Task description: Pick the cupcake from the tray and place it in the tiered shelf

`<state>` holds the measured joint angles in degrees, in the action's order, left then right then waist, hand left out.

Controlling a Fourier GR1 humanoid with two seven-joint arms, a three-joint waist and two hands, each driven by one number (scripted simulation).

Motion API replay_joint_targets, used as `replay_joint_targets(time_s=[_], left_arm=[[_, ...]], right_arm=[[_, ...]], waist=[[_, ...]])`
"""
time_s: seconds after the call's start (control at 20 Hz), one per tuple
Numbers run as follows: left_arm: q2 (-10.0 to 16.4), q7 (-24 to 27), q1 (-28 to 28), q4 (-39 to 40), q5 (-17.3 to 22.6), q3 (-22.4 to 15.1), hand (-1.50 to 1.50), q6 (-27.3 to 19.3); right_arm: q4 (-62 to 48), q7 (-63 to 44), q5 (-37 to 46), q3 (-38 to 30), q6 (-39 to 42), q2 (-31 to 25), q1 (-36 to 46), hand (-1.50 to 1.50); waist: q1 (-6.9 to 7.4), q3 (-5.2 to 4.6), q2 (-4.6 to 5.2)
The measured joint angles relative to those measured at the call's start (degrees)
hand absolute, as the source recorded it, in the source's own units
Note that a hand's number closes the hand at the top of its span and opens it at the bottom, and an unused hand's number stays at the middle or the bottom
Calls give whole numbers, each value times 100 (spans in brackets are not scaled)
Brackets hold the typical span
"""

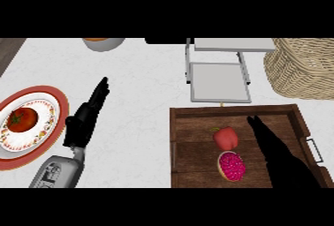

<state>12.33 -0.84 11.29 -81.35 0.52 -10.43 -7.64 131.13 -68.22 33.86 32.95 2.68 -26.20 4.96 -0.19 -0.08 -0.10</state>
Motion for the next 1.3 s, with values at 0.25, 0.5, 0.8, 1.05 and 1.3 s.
replay_joint_targets(time_s=[0.25,0.5,0.8,1.05,1.3], left_arm=[[77,-51,-110,-153,47,88,0,138],[-20,-14,-142,-115,-58,77,0,101],[-81,-54,-151,-154,-109,121,0,151],[-82,64,-139,-40,-134,210,0,248],[-118,-112,-202,-271,-193,240,0,274]], right_arm=[[-258,82,256,7,120,291,-61,-150],[-415,183,471,12,272,485,-241,-150],[-746,312,720,-71,418,824,-283,-150],[-990,403,858,-218,554,1020,-291,-150],[-1251,581,1059,-298,599,1200,-487,-150]], waist=[[21,1,2],[9,2,5],[16,5,7],[15,5,9],[18,6,6]])
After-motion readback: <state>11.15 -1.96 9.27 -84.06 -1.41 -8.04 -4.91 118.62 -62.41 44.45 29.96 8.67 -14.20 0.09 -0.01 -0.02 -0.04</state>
